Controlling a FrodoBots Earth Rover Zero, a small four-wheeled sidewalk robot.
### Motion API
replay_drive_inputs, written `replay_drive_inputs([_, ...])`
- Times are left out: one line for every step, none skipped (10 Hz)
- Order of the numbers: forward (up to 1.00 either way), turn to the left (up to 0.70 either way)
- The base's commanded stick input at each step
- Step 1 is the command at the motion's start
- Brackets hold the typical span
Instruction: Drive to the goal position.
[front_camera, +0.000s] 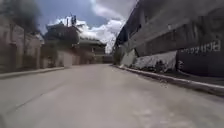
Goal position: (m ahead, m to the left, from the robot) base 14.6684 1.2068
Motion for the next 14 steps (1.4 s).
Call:
replay_drive_inputs([1.00, 0.00])
replay_drive_inputs([1.00, -0.06])
replay_drive_inputs([1.00, -0.30])
replay_drive_inputs([1.00, -0.40])
replay_drive_inputs([1.00, -0.40])
replay_drive_inputs([1.00, -0.40])
replay_drive_inputs([1.00, -0.34])
replay_drive_inputs([1.00, -0.13])
replay_drive_inputs([1.00, -0.03])
replay_drive_inputs([1.00, -0.02])
replay_drive_inputs([1.00, -0.02])
replay_drive_inputs([1.00, -0.02])
replay_drive_inputs([1.00, -0.02])
replay_drive_inputs([1.00, -0.02])
